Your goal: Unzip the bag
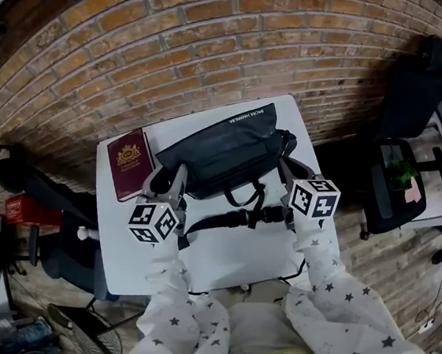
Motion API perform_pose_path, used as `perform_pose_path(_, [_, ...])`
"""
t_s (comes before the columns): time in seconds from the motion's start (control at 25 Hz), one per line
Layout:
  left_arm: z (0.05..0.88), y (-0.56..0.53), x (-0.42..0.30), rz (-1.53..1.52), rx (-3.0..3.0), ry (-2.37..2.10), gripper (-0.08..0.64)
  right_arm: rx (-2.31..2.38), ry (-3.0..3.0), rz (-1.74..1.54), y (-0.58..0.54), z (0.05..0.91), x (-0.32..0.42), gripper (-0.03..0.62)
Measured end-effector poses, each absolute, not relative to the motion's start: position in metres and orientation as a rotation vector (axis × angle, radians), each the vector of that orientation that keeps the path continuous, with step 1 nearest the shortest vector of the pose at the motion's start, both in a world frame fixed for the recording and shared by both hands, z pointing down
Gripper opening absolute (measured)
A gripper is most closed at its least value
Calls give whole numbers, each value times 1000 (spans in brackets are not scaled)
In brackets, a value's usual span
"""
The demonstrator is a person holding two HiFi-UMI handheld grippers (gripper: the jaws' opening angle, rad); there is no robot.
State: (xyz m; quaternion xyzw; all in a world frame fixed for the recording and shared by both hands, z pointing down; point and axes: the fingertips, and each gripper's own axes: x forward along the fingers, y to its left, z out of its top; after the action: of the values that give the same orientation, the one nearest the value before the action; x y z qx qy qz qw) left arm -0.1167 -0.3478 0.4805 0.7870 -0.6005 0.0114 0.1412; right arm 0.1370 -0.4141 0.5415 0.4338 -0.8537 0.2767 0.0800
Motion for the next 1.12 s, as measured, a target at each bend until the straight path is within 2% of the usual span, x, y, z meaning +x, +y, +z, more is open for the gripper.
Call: perform_pose_path(1.12, [480,-345,-119,35,2231,-1789,143,1401,-2497,828,-432,545,166,20])
